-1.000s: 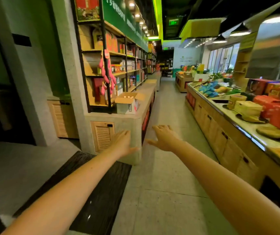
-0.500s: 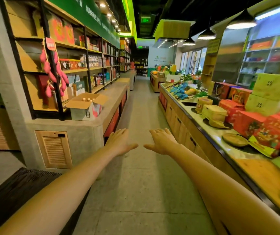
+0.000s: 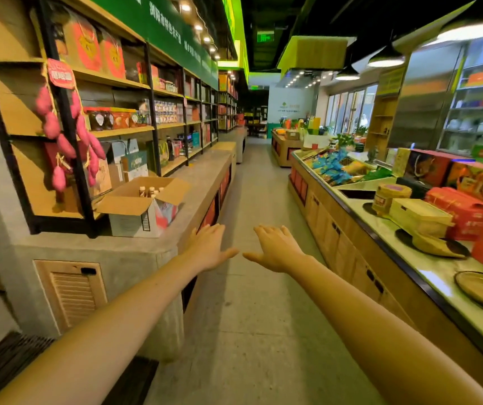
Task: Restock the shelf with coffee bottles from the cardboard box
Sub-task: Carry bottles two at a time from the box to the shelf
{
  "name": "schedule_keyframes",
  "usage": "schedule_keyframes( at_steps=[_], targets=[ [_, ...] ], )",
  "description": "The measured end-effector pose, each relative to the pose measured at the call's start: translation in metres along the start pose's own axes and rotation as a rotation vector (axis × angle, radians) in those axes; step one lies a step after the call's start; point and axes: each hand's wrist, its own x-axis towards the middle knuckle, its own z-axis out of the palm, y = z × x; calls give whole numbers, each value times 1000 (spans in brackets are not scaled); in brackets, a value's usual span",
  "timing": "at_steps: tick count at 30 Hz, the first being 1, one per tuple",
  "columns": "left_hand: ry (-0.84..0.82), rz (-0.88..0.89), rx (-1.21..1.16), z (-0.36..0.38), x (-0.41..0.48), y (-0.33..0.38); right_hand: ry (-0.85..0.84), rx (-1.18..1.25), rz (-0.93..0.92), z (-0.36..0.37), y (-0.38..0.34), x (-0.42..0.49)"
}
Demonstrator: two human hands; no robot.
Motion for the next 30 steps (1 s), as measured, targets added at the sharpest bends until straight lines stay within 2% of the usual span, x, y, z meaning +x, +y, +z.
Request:
schedule_keyframes(
  at_steps=[9, 13, 19, 24, 30],
  targets=[
    [-8, -64, 4, 16, 179, -79, -14, 27, -39, 35, 45, 206],
    [-7, -137, 11, 32, 258, -119, -14, 30, -119, 51, 61, 311],
    [49, -274, -35, 42, 386, -183, 18, 54, -335, 63, 77, 484],
    [91, -404, -5, 38, 466, -229, -7, 99, -476, 74, 72, 612],
    [110, -587, 58, 44, 534, -300, -35, 167, -612, 105, 27, 736]
  ],
)
